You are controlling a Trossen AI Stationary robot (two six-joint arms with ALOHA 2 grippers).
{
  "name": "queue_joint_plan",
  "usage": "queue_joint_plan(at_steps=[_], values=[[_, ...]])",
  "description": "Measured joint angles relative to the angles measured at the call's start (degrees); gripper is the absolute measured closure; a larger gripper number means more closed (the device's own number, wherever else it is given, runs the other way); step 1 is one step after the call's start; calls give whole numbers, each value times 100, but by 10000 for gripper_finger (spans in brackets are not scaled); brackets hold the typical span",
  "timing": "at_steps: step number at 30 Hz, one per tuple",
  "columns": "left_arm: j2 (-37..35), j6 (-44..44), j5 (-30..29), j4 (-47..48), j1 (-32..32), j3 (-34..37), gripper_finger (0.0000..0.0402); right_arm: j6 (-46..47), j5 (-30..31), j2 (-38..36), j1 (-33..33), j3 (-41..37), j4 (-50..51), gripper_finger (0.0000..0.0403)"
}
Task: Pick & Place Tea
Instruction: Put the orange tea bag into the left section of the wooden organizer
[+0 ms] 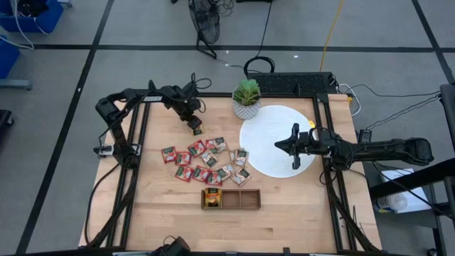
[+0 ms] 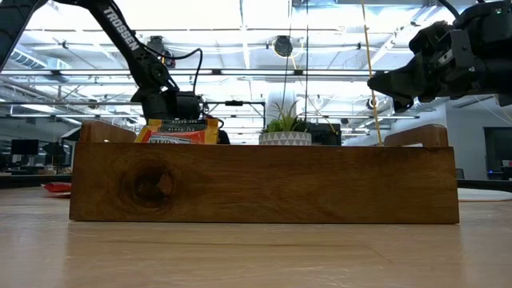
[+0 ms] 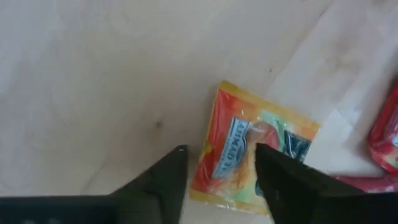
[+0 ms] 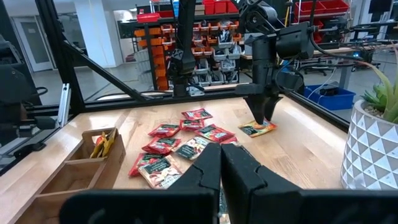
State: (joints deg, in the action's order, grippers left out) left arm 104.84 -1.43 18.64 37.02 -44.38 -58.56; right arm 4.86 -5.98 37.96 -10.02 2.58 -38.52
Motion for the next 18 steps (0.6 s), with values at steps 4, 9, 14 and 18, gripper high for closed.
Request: queue_joint_plan(at_steps=[4,9,14,18], values=[[4,-74,-11,145,37,13,347,0,0,-1,0,1,23,403],[5,-160,-142,123,102,13,394,0,0,1,0,-1,26,403],[-381,-126,-589,234,331,58,397,-2,0,-1,-2,1,36,403],[-1165,-100,-1091,342,824,28,398,-2,15,-1,-2,-1,26,403]])
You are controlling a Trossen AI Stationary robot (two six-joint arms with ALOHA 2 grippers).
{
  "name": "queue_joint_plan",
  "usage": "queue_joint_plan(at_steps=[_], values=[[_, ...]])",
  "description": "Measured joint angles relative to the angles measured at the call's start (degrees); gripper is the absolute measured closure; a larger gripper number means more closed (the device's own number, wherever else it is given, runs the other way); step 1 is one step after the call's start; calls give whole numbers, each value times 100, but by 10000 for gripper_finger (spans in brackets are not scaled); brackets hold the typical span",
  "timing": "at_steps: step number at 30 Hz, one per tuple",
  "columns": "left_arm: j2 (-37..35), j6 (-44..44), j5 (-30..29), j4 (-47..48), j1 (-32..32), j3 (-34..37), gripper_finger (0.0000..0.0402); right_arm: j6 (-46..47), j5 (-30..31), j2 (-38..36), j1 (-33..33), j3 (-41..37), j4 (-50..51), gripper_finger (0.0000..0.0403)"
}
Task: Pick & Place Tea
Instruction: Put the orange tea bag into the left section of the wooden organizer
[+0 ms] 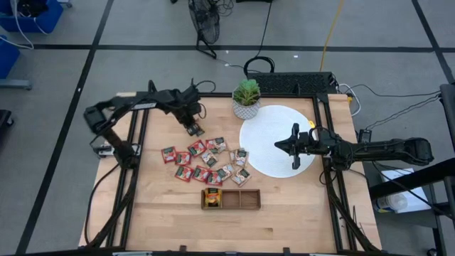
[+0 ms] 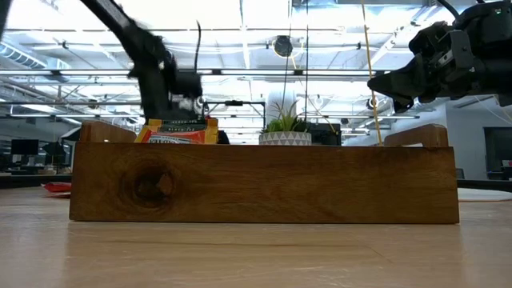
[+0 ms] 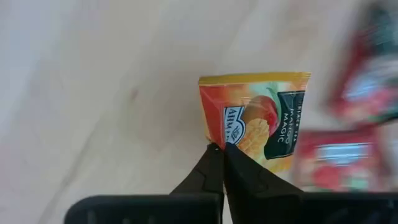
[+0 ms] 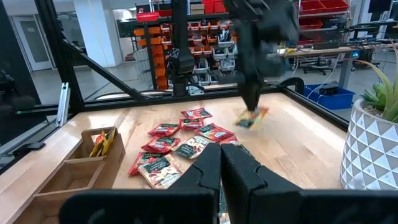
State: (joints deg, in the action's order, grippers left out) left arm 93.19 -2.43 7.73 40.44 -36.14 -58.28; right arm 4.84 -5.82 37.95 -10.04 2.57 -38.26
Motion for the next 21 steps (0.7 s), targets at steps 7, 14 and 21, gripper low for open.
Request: queue_joint_plan(at_steps=[7,14,21], values=[[-1359,692,-704,256,1242,2,400,0,4,0,1,1,-29,403],[-1502,2319,-2572,2007,3328,-923,401,2,15,0,0,0,-99,403],[-263,2897,-3711,2568,5525,-2638,401,37,15,-1,1,0,-262,403]])
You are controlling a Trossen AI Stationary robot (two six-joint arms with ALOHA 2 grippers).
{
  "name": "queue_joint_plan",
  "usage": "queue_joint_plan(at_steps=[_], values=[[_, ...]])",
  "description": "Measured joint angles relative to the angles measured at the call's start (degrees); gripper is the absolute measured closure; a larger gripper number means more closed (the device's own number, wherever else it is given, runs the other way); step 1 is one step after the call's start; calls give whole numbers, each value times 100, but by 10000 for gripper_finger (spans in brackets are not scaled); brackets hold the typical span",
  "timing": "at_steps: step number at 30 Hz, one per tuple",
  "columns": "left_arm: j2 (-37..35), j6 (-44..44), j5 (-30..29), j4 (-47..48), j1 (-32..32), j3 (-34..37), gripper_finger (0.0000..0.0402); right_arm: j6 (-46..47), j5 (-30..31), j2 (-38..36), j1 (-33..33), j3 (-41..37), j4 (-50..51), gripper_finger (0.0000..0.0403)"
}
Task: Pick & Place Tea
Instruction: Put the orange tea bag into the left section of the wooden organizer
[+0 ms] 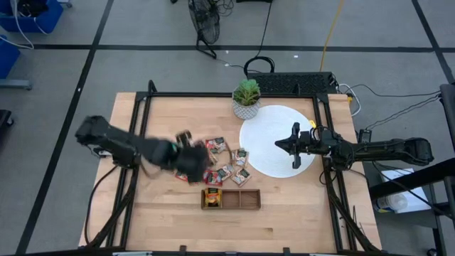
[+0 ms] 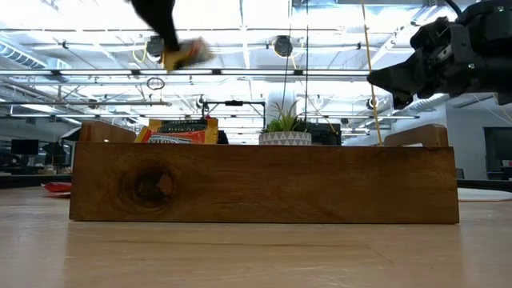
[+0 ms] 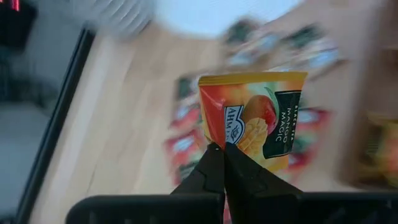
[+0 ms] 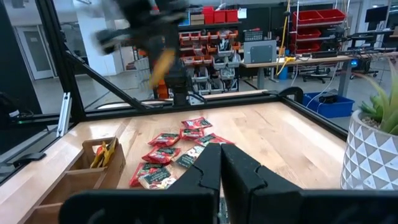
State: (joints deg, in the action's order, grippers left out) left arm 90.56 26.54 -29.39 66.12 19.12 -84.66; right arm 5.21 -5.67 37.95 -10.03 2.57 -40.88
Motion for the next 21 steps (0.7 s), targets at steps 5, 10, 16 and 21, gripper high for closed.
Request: queue_joint_plan(at_steps=[5,10,16,21], values=[[1302,-453,-487,580,984,-1017,401,9,-2,-2,-2,2,-3,403],[2458,248,-509,1561,1328,-1736,401,11,-2,-2,-1,0,-3,403],[3226,623,-131,2173,1429,-2175,401,11,-2,-2,0,0,-46,403],[3273,771,-82,2320,1448,-2335,401,13,-4,0,-2,0,-86,403]])
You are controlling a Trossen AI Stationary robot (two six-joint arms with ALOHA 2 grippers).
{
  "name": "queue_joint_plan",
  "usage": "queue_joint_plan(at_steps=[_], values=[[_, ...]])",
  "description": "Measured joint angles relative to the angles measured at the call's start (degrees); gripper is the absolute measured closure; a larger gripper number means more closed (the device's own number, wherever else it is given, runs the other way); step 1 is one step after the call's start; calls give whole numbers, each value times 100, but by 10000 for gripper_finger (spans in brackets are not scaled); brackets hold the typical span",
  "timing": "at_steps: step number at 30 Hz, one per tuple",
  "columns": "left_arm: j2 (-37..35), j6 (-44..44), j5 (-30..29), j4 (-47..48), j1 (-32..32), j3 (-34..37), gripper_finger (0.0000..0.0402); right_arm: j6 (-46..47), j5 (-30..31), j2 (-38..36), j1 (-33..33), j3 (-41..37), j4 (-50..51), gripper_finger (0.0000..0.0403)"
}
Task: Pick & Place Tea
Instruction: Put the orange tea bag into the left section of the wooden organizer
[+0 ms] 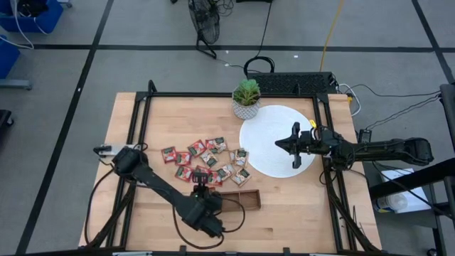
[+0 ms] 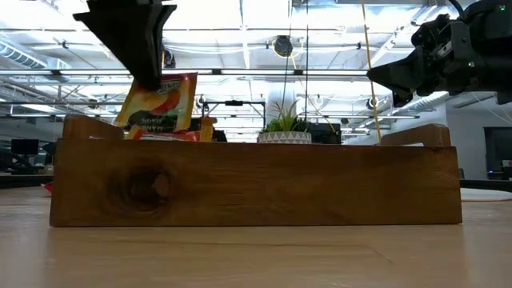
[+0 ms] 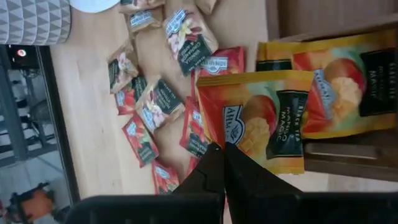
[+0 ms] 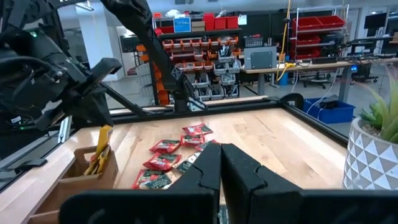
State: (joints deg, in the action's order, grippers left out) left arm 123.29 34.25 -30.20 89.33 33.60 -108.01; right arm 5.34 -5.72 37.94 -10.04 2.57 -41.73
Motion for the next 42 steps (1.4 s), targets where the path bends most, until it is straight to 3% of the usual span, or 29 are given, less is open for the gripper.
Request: queue_joint_plan(at_steps=[7,13,25,42], values=[[-40,45,-243,65,111,-460,401,102,-1,3,0,1,41,403],[-47,590,125,0,219,-952,401,92,-2,1,2,0,33,403],[461,476,577,77,44,-918,401,-2,-1,0,1,1,15,403],[478,115,838,-444,-2,-620,401,-2,-1,-1,1,0,-5,403]])
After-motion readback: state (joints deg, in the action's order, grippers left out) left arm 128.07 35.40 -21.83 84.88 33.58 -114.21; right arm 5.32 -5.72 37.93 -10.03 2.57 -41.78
